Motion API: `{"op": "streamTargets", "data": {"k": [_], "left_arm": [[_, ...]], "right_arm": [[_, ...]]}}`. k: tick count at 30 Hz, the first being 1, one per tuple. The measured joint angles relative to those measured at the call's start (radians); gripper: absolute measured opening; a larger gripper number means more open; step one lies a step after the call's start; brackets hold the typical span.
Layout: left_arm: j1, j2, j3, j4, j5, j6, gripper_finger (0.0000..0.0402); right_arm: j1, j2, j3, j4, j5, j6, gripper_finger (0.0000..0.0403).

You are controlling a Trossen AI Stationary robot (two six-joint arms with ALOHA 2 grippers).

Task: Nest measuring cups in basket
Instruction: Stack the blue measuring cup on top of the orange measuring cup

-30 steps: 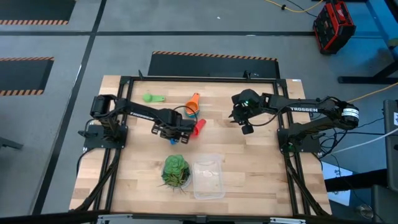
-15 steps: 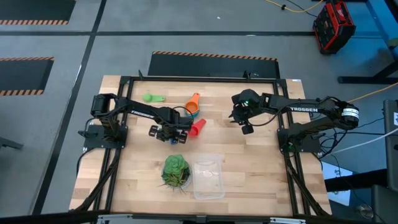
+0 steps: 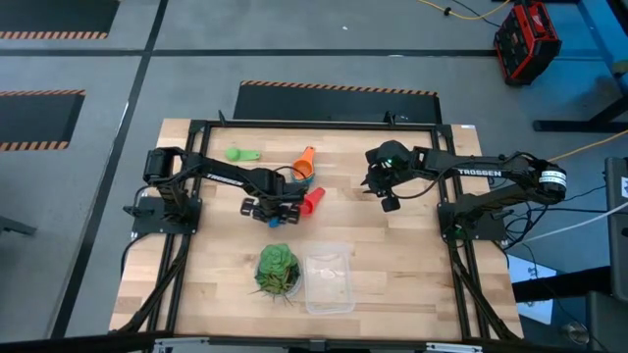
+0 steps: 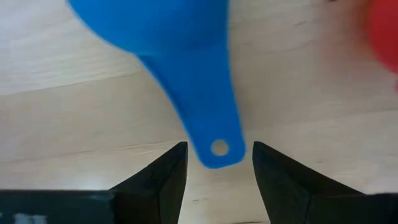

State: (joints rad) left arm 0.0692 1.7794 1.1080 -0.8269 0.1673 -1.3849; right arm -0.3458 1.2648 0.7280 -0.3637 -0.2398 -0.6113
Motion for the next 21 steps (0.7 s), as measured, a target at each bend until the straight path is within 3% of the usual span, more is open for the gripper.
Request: {"op": "streamTargets", "data": {"k": [10, 21], "left_arm": [[-0.007, 0.0, 0.0, 0.01, -0.045, -0.022, 0.0174], [-0.006, 0.0, 0.0, 0.01, -0.027, -0.019, 0.0174]], "right_arm": [[0.0, 0.0, 0.0, 0.0, 0.0, 0.0, 0.0117], [0.0, 0.0, 0.0, 0.0, 0.0, 0.0, 0.0117]]}}
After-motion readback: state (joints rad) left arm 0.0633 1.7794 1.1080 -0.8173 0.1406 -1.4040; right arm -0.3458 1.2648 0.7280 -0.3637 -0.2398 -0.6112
